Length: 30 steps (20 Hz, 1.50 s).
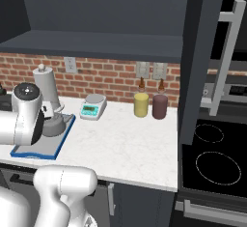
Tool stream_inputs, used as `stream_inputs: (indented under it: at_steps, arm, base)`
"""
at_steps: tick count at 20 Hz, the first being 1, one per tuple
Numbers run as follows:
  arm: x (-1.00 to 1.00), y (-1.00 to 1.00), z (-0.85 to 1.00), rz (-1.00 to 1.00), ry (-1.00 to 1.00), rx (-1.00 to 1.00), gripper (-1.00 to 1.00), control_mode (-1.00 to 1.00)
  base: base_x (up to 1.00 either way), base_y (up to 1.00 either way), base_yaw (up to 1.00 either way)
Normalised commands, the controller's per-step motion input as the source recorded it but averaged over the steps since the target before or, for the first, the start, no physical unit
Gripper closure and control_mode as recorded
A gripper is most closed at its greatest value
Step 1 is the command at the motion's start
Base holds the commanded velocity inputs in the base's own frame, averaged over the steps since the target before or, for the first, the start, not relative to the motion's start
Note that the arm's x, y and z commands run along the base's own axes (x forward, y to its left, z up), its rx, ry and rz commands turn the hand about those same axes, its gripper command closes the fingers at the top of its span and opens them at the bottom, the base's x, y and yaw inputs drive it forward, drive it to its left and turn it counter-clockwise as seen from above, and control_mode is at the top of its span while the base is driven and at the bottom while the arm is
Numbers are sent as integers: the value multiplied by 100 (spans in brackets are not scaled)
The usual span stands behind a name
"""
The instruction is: Pick the kettle from the counter and place it on the tray. Then pick the mug from the cabinet and place it on the tray. Then close the cabinet doors.
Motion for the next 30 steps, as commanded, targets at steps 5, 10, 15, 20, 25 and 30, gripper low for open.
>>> stream_inputs:
  at_steps: [5, 10, 15, 20, 25, 30]
  arm:
    - [44, 4, -50, 21, -10, 0, 100, -100]
    - [63, 7, -54, 17, 1, 0, 100, -100]
    - [59, 19, -53, 11, 0, 0, 100, -100]
    - [52, 26, -50, 6, 0, 0, 100, -100]
    - [14, 34, -36, 6, 0, 0, 100, -100]
    - [0, 23, -23, 4, 0, 0, 100, -100]
  base:
    - [0, 0, 0]
    - [0, 0, 0]
    - [0, 0, 0]
    - [0, 0, 0]
    - [0, 0, 0]
    - [0, 0, 0]
